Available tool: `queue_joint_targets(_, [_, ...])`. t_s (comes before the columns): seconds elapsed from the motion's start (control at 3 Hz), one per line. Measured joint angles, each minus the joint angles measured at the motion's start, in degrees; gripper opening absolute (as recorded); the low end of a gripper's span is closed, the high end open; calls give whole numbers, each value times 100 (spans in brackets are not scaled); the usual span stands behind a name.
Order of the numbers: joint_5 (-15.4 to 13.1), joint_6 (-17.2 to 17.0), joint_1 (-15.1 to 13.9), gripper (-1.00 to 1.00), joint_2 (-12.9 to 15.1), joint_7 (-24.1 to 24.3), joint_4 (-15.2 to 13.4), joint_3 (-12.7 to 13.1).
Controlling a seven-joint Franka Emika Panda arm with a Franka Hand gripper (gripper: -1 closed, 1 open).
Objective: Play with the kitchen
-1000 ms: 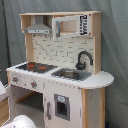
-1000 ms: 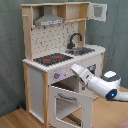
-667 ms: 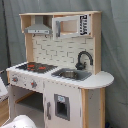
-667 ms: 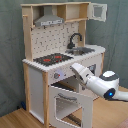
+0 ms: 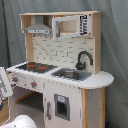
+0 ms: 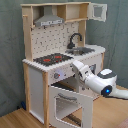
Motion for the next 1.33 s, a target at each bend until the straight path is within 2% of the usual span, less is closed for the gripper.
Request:
queue_joint_targets(0.33, [1, 318, -183, 100, 0, 449, -27, 31])
queue_joint_targets(1.0, [1, 936, -349, 100, 0, 1432, 38, 203])
queue_joint_targets(1.33, [2, 1441, -623, 100, 1, 1494, 119, 234])
